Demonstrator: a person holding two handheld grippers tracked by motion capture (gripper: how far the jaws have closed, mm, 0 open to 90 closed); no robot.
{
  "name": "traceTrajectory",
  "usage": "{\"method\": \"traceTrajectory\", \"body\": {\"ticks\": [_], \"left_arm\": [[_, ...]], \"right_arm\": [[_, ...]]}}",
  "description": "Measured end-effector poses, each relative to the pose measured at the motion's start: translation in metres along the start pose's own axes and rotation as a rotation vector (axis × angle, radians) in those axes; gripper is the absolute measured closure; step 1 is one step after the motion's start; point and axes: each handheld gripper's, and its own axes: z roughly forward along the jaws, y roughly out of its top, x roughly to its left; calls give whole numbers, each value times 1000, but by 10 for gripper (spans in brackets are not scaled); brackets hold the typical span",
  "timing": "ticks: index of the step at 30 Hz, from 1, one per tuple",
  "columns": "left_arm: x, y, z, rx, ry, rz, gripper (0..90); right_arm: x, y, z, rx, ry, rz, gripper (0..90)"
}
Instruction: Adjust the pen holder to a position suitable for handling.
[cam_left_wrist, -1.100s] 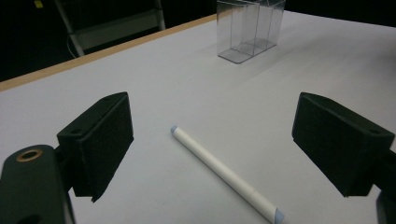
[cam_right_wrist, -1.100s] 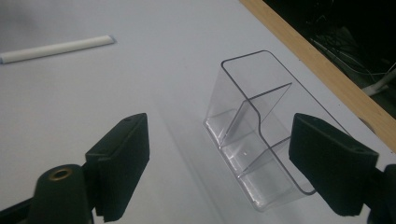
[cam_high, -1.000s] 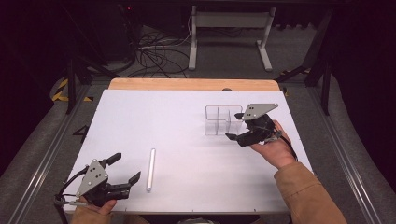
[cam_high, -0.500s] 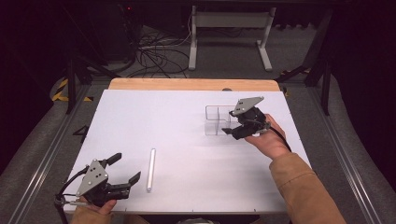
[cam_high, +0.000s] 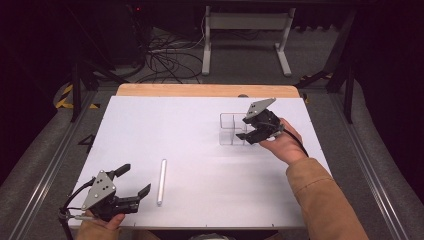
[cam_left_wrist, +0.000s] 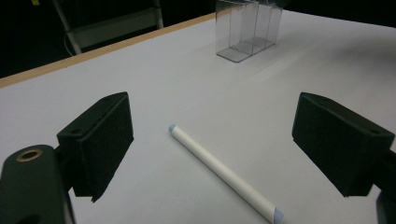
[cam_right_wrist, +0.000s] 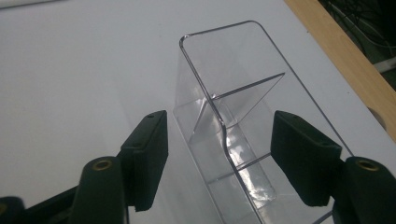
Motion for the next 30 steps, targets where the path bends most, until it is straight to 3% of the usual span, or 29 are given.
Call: {"method": "traceTrajectory", "body": {"ticks": [5, 18, 23, 30], "left_arm": [[0, 0, 0, -1, -1, -1, 135], [0, -1, 1, 6, -5, -2, 135], [0, -1, 2, 10, -6, -6, 136], [1, -2, 2, 11, -9, -7, 136]], "right_arm": [[-5, 0, 6, 15, 16, 18, 416], [-8, -1, 26, 64, 46, 11, 535], [-6, 5, 35, 125, 37, -18, 545], [-6, 8, 47, 168, 46, -18, 534]]}}
